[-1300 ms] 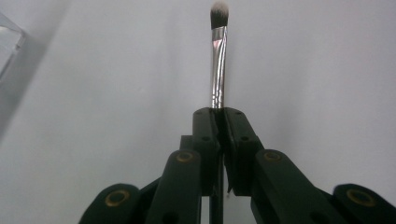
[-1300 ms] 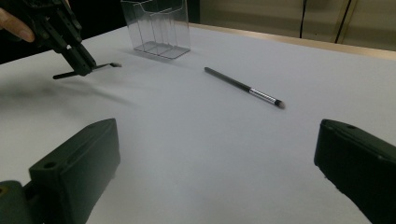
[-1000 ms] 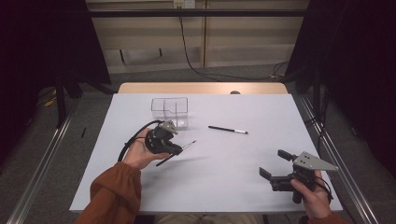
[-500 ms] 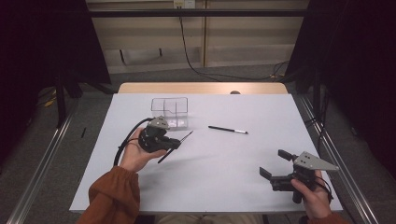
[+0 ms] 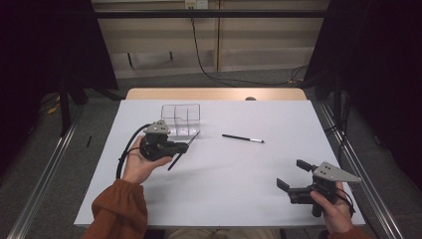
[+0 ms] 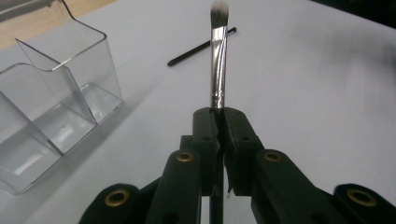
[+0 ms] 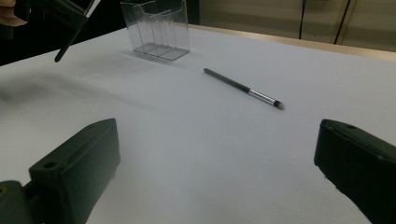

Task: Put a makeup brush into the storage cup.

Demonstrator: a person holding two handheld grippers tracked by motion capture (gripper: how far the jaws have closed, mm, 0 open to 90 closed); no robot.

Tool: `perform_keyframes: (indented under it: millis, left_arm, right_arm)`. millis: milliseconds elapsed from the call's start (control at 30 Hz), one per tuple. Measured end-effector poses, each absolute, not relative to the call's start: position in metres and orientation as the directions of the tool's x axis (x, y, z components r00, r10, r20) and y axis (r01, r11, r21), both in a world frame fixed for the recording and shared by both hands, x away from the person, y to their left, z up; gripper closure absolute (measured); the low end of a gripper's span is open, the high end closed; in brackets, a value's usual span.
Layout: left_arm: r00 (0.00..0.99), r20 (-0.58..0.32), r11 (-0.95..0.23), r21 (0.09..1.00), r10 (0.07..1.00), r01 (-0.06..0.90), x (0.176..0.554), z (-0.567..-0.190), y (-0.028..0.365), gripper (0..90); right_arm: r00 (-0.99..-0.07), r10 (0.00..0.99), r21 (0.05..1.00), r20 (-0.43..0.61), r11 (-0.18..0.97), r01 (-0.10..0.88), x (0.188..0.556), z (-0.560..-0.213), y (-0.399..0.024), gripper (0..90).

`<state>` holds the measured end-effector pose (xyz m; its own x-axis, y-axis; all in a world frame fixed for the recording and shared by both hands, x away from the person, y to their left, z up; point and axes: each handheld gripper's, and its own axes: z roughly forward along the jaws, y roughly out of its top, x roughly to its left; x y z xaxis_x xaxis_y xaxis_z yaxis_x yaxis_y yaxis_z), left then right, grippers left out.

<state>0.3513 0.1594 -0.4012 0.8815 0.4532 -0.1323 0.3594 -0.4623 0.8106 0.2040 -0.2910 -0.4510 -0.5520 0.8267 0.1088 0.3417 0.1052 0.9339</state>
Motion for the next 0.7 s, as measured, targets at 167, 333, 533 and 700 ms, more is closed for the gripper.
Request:
perform_keyframes:
  millis: [167,333,533,700]
  left_arm:
    - [0.883,-0.107,-0.427,0.844,0.457,0.323,0.3499,-0.3984,0.1625,84.1]
    - [0.876,-0.118,-0.394,0.860,0.467,0.326,0.3504,-0.3972,0.1635,84.1]
    - [0.871,-0.118,-0.344,0.887,0.477,0.308,0.3510,-0.3958,0.1643,84.1]
    - [0.863,-0.100,-0.314,0.906,0.496,0.285,0.3495,-0.3940,0.1638,84.1]
  right_arm:
    - [-0.553,0.826,0.934,0.108,0.106,0.341,0.2042,-0.4510,-0.2909,0.0]
    - [-0.553,0.826,0.934,0.108,0.106,0.341,0.2041,-0.4512,-0.2910,0.0]
    - [-0.552,0.827,0.934,0.110,0.104,0.341,0.2042,-0.4512,-0.2911,0.0]
    - [-0.556,0.824,0.934,0.109,0.107,0.341,0.2045,-0.4512,-0.2907,0.0]
